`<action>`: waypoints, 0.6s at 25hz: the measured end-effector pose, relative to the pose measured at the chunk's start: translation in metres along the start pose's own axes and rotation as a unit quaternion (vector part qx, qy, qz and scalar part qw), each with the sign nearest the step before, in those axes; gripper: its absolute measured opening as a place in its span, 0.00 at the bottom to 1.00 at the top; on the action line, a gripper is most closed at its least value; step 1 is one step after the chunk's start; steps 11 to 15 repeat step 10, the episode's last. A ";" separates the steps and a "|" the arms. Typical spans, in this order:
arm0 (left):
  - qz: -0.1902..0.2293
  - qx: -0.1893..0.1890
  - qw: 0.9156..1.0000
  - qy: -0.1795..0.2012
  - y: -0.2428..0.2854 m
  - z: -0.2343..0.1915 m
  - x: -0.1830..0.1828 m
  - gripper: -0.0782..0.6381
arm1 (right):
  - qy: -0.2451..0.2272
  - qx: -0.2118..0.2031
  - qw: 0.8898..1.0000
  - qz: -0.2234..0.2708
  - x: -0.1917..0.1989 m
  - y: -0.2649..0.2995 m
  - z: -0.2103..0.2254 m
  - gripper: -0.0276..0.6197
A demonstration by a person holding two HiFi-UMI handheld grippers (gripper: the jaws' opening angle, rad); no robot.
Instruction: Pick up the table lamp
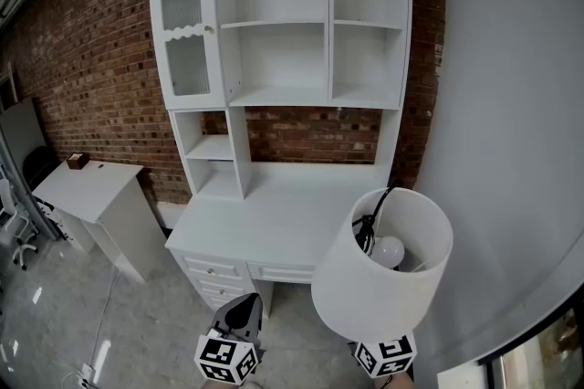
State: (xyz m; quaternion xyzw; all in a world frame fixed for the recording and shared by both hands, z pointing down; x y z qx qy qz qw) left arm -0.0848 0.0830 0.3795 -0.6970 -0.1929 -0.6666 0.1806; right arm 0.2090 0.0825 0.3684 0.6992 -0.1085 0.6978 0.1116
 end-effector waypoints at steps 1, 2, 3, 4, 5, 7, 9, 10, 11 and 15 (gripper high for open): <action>0.000 0.000 1.000 0.000 0.000 0.000 -0.001 0.10 | 0.000 0.000 1.000 0.000 -0.001 0.000 0.000 0.29; -0.001 0.000 1.000 0.000 0.001 0.000 -0.001 0.10 | 0.000 0.001 1.000 -0.001 -0.001 0.000 0.001 0.29; -0.001 0.001 1.000 0.000 0.001 0.000 -0.001 0.10 | -0.001 0.001 1.000 -0.001 -0.002 0.000 0.000 0.29; -0.001 0.002 1.000 0.000 0.001 0.000 -0.001 0.10 | -0.001 0.001 1.000 -0.001 -0.001 0.000 0.000 0.29; -0.001 0.002 1.000 0.001 0.001 0.000 -0.001 0.10 | -0.002 0.001 1.000 -0.001 -0.001 0.000 0.000 0.29; -0.001 0.003 1.000 0.001 0.002 0.001 -0.001 0.10 | -0.003 0.002 1.000 -0.002 -0.001 -0.001 0.001 0.29; -0.001 0.004 1.000 0.001 0.003 0.001 -0.002 0.10 | -0.003 0.002 1.000 -0.002 -0.001 -0.001 0.002 0.29; -0.001 0.004 1.000 0.001 0.003 0.001 -0.002 0.10 | -0.003 0.002 1.000 -0.003 -0.001 -0.001 0.002 0.29; -0.001 0.004 1.000 0.001 0.003 0.001 -0.002 0.10 | -0.003 0.002 1.000 -0.003 -0.001 -0.001 0.002 0.29; -0.001 0.004 1.000 0.001 0.003 0.001 -0.002 0.10 | -0.003 0.002 1.000 -0.003 -0.001 -0.001 0.002 0.29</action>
Point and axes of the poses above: the fingertips, and each gripper's own axes: y forward along the fingers, z to its right, x out of its underside, the point moved 10 cm from there along -y, backward along the fingers, and after that the axes turned 4 degrees about x, right-handed, at the moved point
